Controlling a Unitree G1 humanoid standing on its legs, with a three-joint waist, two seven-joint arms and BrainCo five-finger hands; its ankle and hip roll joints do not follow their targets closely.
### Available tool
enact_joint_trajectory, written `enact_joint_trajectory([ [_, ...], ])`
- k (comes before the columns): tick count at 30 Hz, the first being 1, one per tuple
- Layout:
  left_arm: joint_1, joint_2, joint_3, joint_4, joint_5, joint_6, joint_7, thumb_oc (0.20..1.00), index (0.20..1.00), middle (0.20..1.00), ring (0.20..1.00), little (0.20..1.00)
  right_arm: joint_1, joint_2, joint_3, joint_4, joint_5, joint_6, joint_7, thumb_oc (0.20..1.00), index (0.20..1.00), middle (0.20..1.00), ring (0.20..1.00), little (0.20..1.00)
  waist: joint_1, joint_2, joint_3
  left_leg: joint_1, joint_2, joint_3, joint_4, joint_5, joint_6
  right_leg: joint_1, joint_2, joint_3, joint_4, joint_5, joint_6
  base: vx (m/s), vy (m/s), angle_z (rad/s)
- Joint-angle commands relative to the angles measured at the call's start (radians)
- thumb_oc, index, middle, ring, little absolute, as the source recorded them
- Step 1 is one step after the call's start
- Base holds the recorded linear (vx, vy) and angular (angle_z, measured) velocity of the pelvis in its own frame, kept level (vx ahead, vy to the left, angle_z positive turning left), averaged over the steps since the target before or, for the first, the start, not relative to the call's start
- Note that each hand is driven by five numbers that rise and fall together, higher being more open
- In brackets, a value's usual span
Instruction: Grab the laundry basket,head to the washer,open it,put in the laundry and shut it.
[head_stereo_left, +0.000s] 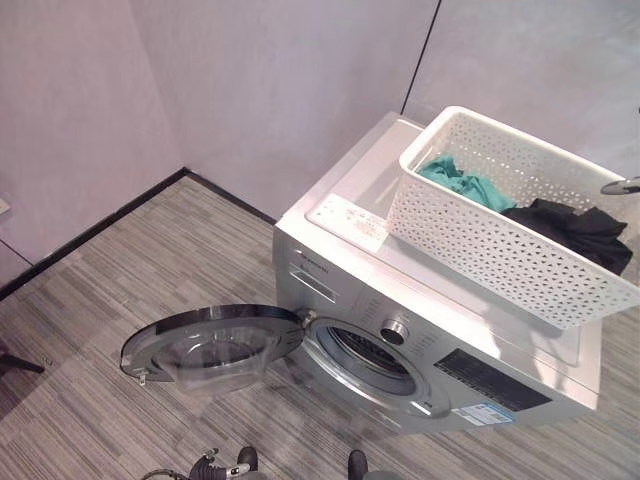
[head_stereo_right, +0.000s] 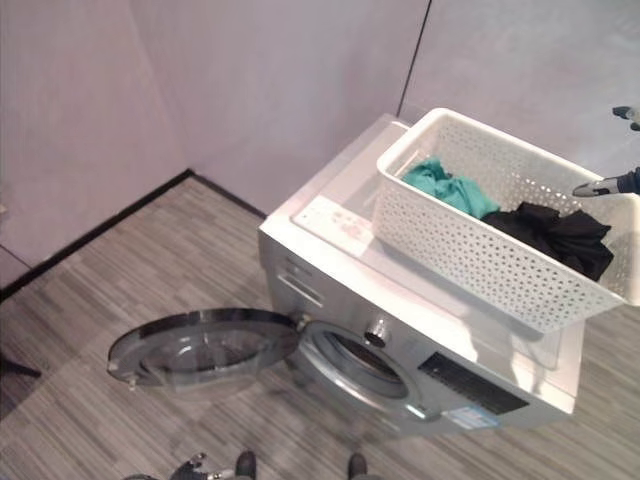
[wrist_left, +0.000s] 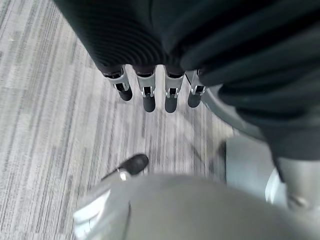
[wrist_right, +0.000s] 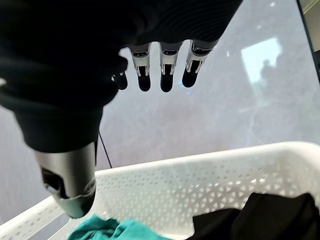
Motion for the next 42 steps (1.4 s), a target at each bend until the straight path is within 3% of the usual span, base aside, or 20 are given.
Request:
enact_joint_trajectory([
  [1,0.04,0.001,-0.03,0.06,0.008,-0.007,-0.006,1.0,1.0,1.0,1.0,1.0,-0.109,-0.019,0.056,0.053,-0.02,-0.015,0.015,1.0,1.0,1.0,1.0,1.0,0.054,-0.035,-0.095,-0.02,0.074,0.014,0.085,-0.06,-0.019,-0.057,-0.077,-0.003,0.079,-0.008,0.063,0.07,0.049,0.01],
  [7,0.042,-0.003,-0.031,0.049,-0.023,-0.008,-0.016,1.0,1.0,1.0,1.0,1.0,-0.238,-0.025,0.23,0.159,-0.053,0.001,0.058,1.0,1.0,1.0,1.0,1.0,0.066,-0.049,-0.099,-0.022,0.077,0.01,0.088,-0.06,-0.022,-0.053,-0.078,-0.023,0.089,-0.016,0.064,0.03,0.004,0.0],
  [14,0.055,-0.024,-0.028,0.004,-0.062,-0.014,-0.014,1.0,1.0,1.0,1.0,1.0,-0.304,-0.014,0.354,0.225,-0.131,0.011,0.079,1.0,1.0,1.0,1.0,1.0,0.081,-0.053,-0.096,-0.028,0.088,-0.004,0.085,-0.054,-0.029,-0.051,-0.071,-0.048,0.085,-0.021,0.062,0.02,-0.015,0.02],
  [25,0.081,-0.016,0.012,0.002,-0.08,-0.013,-0.006,1.0,1.0,1.0,1.0,1.0,-0.216,-0.031,0.347,0.171,-0.157,0.0,0.111,1.0,1.0,1.0,1.0,1.0,0.097,-0.057,-0.084,-0.052,0.105,-0.027,0.084,-0.041,-0.042,-0.055,-0.056,-0.08,0.078,-0.029,0.055,0.01,-0.02,0.06],
  [27,0.077,-0.003,0.043,-0.005,-0.093,-0.015,0.014,1.0,1.0,1.0,1.0,1.0,-0.18,-0.027,0.317,0.158,-0.158,0.0,0.107,0.956,0.956,0.956,0.956,0.956,0.099,-0.056,-0.081,-0.056,0.107,-0.031,0.073,-0.032,-0.045,-0.054,-0.053,-0.092,0.074,-0.031,0.053,0.01,-0.01,0.03],
  [29,0.076,-0.001,0.048,-0.007,-0.099,-0.016,0.015,1.0,1.0,1.0,1.0,1.0,-0.163,-0.029,0.303,0.151,-0.156,0.0,0.107,1.0,1.0,1.0,1.0,1.0,0.1,-0.057,-0.082,-0.056,0.108,-0.032,0.067,-0.029,-0.046,-0.054,-0.052,-0.095,0.073,-0.031,0.053,0.02,-0.007,0.12],
  [30,0.074,-0.001,0.049,-0.009,-0.103,-0.017,0.015,1.0,1.0,1.0,1.0,1.0,-0.152,-0.03,0.296,0.145,-0.155,-0.001,0.108,0.956,0.956,0.956,0.956,0.956,0.101,-0.056,-0.082,-0.056,0.109,-0.033,0.062,-0.027,-0.048,-0.053,-0.051,-0.099,0.071,-0.032,0.053,0.01,-0.01,0.14],
  [32,0.072,-0.001,0.046,-0.02,-0.108,-0.021,0.015,1.0,1.0,1.0,1.0,1.0,-0.131,-0.021,0.278,0.154,-0.17,0.001,0.095,0.956,0.956,0.956,0.956,0.956,0.103,-0.055,-0.079,-0.055,0.11,-0.036,0.05,-0.022,-0.05,-0.049,-0.05,-0.107,0.064,-0.031,0.053,0.04,-0.025,0.17],
  [33,0.07,0.001,0.053,-0.028,-0.118,-0.025,0.021,1.0,1.0,1.0,1.0,1.0,-0.124,-0.016,0.268,0.158,-0.168,0.001,0.091,1.0,1.0,1.0,1.0,1.0,0.103,-0.055,-0.079,-0.053,0.109,-0.038,0.048,-0.021,-0.049,-0.049,-0.049,-0.107,0.063,-0.03,0.053,0.05,-0.035,0.12],
  [42,0.09,-0.011,0.071,-0.016,-0.156,-0.023,0.016,1.0,1.0,1.0,1.0,1.0,-0.116,0.008,0.239,0.201,-0.144,0.009,0.077,1.0,1.0,1.0,1.0,1.0,0.108,-0.042,-0.081,-0.049,0.113,-0.043,0.035,-0.013,-0.056,-0.047,-0.038,-0.118,0.054,-0.036,0.046,0.04,-0.042,0.01],
])
